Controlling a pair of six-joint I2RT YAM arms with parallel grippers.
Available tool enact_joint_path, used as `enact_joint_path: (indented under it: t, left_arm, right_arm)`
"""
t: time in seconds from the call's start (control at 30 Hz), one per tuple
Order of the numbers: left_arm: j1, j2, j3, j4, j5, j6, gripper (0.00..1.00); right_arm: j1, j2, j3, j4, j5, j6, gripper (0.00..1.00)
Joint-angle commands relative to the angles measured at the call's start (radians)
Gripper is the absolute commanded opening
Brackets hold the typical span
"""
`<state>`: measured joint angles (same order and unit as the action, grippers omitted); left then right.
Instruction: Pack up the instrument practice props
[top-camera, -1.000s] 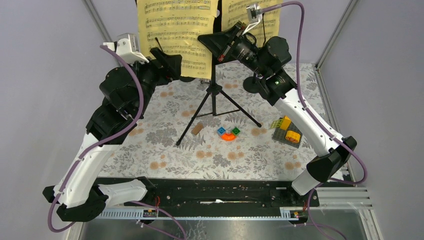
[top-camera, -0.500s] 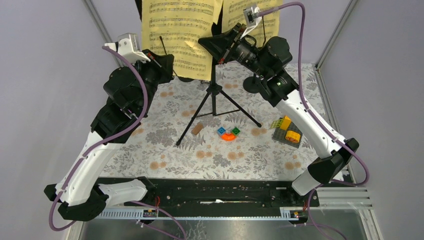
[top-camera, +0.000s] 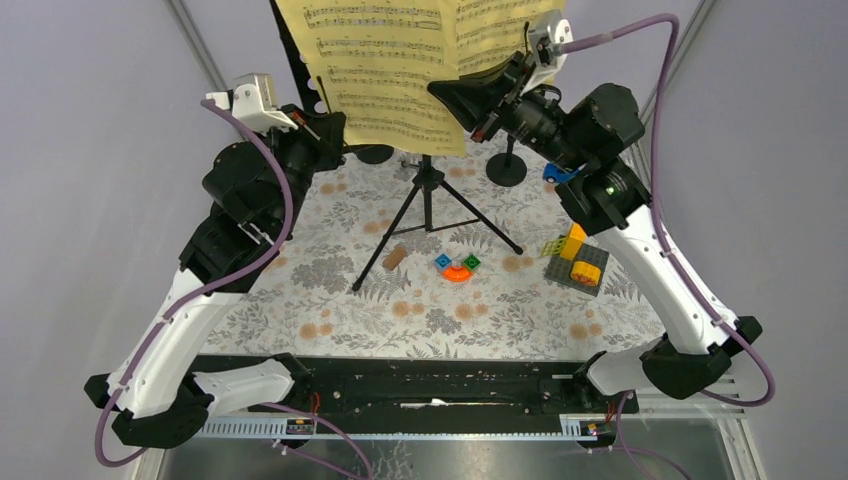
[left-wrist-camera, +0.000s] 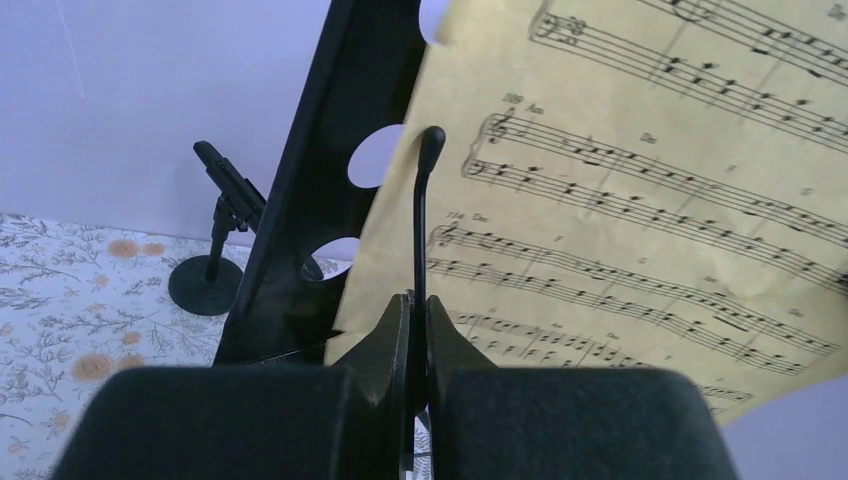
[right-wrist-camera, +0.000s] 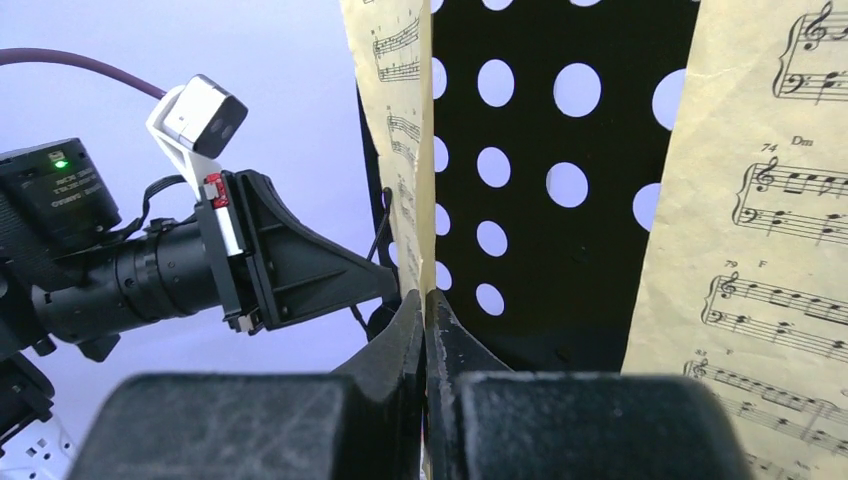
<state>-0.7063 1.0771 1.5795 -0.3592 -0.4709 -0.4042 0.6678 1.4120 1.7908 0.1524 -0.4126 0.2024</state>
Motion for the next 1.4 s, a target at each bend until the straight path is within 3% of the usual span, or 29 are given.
enact_joint_path:
  t: [0.0,0.23,0.47,0.57,0.7,0.77,0.83,1.07,1.23,1.37]
  left_arm:
    - [-0.001,-0.031,-0.002,0.051,0.015,0.022,0.0]
    - [0.0,-0.033,-0.004,0.049,0.033,0.034,0.0]
    - [0.0,-0.041,-0.01,0.04,0.05,0.056,0.02]
    - [-0.001,-0.04,-0.01,0.039,0.056,0.067,0.14]
    - [0.0,-0.038,-0.009,0.028,0.075,0.076,0.38]
    - [-0.001,-0.039,-0.008,0.022,0.089,0.076,0.51]
    - [0.0,-0.039,-0.005,0.009,0.103,0.082,0.58]
    - [0.0,-0.057,-0.032,-0.02,0.114,0.087,0.76]
    - [0.0,-0.083,-0.054,-0.042,0.109,0.087,0.85]
    - [-0.001,-0.111,-0.071,-0.062,0.1,0.087,0.93]
  right_arm:
    - [0.012,-0.09,-0.029,-0.024,0.008,-0.061,0.0]
    - [0.011,-0.3,-0.239,-0.061,0.173,-0.061,0.0]
    - [0.011,-0.538,-0.464,-0.221,0.399,0.002,0.0]
    - [0.01,-0.645,-0.583,-0.285,0.52,0.063,0.0]
    - [0.011,-0.758,-0.735,-0.382,0.603,0.131,0.0]
    - [0.01,-0.792,-0.802,-0.43,0.591,0.144,0.0]
    - [0.01,-0.803,-0.842,-0.472,0.55,0.159,0.0]
    - [0.011,-0.704,-0.841,-0.482,0.153,0.177,0.0]
    - [0.012,-0.646,-0.872,-0.375,-0.055,0.262,0.0]
    - [0.041,-0.627,-0.923,-0.244,-0.1,0.338,0.0]
